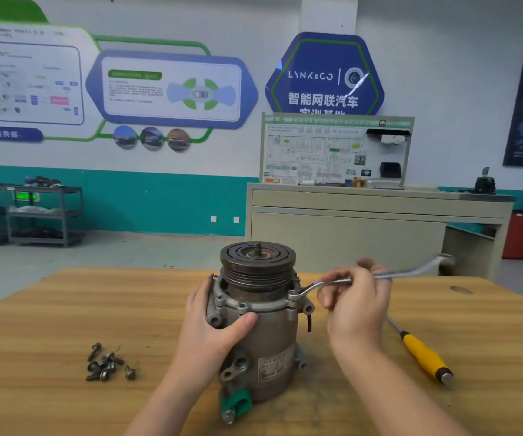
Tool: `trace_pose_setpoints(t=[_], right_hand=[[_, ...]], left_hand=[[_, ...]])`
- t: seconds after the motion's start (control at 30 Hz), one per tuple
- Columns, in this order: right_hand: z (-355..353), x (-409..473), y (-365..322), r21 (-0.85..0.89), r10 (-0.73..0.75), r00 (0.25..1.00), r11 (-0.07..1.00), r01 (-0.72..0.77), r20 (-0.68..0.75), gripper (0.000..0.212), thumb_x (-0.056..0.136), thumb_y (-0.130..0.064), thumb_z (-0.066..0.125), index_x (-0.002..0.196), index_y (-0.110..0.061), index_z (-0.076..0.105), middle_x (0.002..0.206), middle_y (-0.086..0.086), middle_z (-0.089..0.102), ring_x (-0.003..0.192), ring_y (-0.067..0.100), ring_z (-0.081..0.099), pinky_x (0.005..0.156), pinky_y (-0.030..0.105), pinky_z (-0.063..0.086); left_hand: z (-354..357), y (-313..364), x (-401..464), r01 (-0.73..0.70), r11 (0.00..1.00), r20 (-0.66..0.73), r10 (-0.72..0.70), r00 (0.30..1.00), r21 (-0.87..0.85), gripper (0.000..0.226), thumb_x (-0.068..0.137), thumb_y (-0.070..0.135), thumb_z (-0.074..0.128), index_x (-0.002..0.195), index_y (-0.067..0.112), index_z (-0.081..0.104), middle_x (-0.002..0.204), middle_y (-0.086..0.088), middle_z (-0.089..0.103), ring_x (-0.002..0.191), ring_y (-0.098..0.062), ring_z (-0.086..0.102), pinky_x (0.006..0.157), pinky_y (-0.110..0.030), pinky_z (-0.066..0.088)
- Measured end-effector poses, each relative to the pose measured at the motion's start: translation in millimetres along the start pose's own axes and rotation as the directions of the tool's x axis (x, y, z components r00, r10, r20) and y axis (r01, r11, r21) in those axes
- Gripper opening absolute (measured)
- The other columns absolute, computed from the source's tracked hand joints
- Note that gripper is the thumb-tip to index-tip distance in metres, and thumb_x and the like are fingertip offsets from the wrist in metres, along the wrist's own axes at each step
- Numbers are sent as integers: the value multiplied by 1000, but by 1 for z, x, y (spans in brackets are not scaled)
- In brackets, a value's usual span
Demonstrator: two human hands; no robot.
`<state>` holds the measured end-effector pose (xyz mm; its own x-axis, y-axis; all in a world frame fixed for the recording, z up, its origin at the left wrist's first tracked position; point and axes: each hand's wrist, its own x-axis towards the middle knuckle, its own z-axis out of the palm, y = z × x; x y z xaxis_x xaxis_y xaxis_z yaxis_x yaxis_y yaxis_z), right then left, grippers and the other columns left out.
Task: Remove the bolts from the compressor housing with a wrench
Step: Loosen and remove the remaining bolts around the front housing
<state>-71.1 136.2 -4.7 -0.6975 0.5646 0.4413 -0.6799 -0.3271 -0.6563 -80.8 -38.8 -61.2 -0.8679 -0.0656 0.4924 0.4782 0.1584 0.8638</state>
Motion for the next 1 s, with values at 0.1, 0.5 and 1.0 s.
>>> trace_pose_setpoints(t=[0.1, 0.5, 1.0], right_hand=[[8, 34, 1, -41, 446, 895, 895, -445, 18, 18, 94, 1, 29, 84, -10, 39, 56, 9, 48, 28, 11, 31, 32, 15, 25], [-13, 18, -20, -62, 105, 974, 994, -94, 203, 13, 103, -14, 36, 93, -12, 43, 68, 6, 70, 51, 22, 66, 48, 26, 52], [-9, -24, -27, -326, -413, 598, 561, 761, 687, 12, 99, -26, 48, 90, -19, 52, 67, 0, 62, 62, 10, 62, 61, 26, 52]], left_hand=[[0, 1, -1, -2, 1000, 9, 2, 1000, -11, 121, 43, 71, 73, 147, 25, 32, 138, 10, 44, 125, -7, 46, 105, -34, 41], [-1, -1, 3, -1, 999, 14, 2, 1000, -41, 91, 45, 64, 75, 129, 44, 44, 128, 18, 55, 115, 0, 54, 95, -26, 46], [-3, -4, 5, -11, 1000, 17, 12, 1000, -26, 104, 43, 67, 75, 137, 33, 43, 131, 13, 55, 119, -5, 53, 101, -34, 45]])
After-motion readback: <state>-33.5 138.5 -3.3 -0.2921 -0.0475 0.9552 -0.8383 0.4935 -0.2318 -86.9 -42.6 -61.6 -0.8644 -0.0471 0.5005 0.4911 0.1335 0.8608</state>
